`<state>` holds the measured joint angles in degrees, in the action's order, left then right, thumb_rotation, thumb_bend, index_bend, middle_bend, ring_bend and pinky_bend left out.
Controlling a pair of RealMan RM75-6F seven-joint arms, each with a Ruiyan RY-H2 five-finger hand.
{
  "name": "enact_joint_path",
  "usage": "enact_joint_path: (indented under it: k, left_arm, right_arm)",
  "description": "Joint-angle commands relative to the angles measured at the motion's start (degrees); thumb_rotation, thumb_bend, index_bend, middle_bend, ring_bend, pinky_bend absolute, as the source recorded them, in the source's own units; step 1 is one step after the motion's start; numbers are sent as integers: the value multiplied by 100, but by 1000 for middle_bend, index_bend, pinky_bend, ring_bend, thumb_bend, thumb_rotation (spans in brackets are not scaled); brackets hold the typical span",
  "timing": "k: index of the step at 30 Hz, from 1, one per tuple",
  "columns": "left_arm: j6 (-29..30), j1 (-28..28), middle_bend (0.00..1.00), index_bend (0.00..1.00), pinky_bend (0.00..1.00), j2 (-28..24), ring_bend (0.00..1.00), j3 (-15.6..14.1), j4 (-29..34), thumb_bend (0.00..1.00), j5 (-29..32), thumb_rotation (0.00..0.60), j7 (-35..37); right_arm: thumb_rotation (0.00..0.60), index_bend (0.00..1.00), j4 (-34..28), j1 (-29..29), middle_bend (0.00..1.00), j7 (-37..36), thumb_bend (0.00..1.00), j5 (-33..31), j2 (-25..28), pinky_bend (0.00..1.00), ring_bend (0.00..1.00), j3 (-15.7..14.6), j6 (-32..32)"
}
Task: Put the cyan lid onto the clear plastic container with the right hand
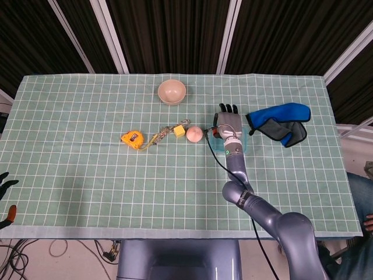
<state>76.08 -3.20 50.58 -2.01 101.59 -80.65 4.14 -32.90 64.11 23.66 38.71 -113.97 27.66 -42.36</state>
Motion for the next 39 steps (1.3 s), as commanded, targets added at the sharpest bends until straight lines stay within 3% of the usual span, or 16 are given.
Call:
enact_joint_path:
  k: [1, 39]
  left_arm:
    - [-8, -2, 0, 180, 0, -3, 0, 1, 9, 517, 10, 600, -3]
    - [-18, 3, 0, 188, 0, -11, 0, 1, 23, 517, 26, 600, 14]
  right_arm:
    - [600, 709, 82, 18, 131, -30, 431, 48, -32, 0, 83, 14, 35]
    - [600, 721, 948, 0, 131, -238, 431, 411, -326, 0, 75, 114, 609]
